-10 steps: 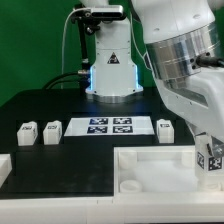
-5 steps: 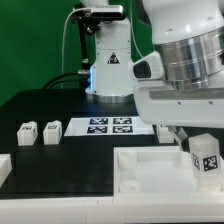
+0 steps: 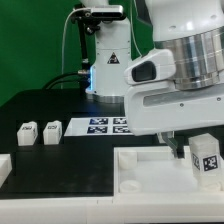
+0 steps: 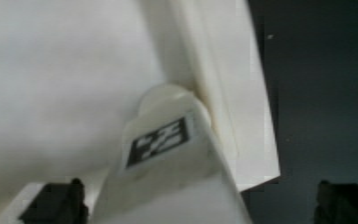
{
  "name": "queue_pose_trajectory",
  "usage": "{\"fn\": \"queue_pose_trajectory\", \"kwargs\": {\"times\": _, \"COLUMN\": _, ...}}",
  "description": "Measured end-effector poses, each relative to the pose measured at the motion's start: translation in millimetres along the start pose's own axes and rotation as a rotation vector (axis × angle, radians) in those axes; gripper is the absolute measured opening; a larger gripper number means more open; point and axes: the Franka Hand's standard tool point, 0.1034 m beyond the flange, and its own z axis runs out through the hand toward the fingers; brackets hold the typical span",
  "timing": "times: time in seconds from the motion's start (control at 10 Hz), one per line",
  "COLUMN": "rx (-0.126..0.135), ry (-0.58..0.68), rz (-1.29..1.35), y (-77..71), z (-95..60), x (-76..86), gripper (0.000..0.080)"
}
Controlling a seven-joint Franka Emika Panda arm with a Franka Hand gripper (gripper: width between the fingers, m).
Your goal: Assemble one leg
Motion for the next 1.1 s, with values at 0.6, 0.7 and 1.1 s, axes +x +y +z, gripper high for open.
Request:
{"fn": "queue_pose_trajectory", "kwargs": {"times": 0.6, "rx": 0.015, "ry": -0.006, "rz": 0.418, "y": 3.2, "z": 0.8, "x": 0.2, "gripper": 0.0313}}
{"fn": "queue_pose_trajectory", "kwargs": {"times": 0.7, "rx": 0.025, "ry": -0.006, "rz": 0.559, "y": 5.2, "z": 1.2, "x": 0.8, "gripper": 0.0313}}
{"fn": "queue_pose_trajectory", "kwargs": {"times": 1.1, "rx": 0.146, "ry": -0.038, "rz": 1.234, "y": 18.1, "z": 1.4, "x": 0.2, "gripper": 0.0313}}
